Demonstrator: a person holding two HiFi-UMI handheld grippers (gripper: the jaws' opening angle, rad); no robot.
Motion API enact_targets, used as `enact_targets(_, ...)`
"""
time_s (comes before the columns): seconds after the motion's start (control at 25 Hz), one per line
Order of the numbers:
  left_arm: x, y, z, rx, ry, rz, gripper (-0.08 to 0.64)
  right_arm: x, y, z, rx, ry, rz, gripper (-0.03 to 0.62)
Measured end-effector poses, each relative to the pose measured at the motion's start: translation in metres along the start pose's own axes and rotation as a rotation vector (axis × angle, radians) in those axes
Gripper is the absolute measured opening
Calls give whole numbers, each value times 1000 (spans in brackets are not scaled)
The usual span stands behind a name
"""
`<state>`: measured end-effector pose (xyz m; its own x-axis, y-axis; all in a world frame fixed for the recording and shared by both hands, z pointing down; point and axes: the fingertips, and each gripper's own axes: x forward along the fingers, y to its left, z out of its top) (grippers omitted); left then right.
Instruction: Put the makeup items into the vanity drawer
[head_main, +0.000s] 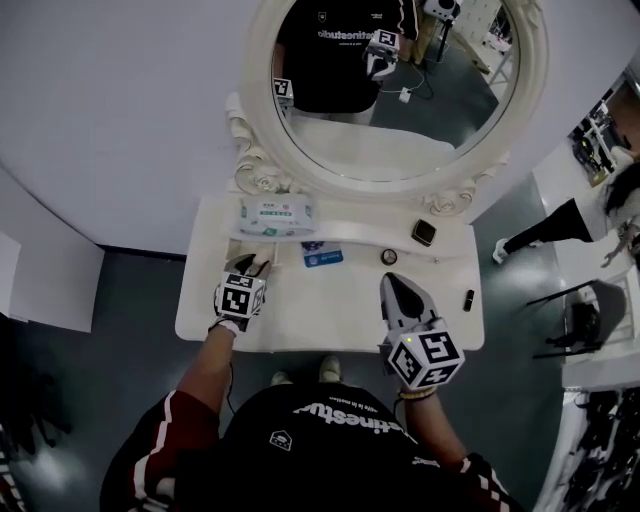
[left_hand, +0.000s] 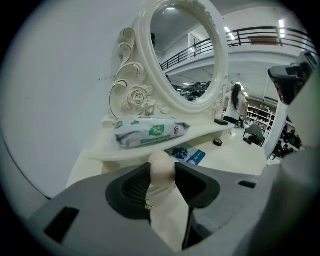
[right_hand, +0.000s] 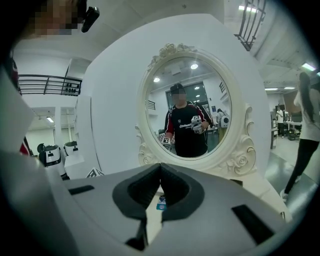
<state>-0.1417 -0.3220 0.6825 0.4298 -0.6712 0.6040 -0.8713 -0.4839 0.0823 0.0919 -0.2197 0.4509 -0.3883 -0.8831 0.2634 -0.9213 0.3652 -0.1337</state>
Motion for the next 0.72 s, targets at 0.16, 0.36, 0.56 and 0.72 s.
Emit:
enact_targets(0.16, 6, -3, -1, 17, 21, -11, 156, 2, -5, -3, 6, 5, -4, -8)
enact_targets(0.36, 10, -4, 1, 13, 25, -15, 163, 5, -7, -2, 9, 8, -1, -8)
enact_targets(0.56, 10, -4, 3, 12, 22, -10, 166, 5, -8, 0, 8, 3, 4, -8)
enact_targets(0.72, 8, -5, 4, 12, 20, -12, 166, 6, -7, 0, 9, 6, 8, -8)
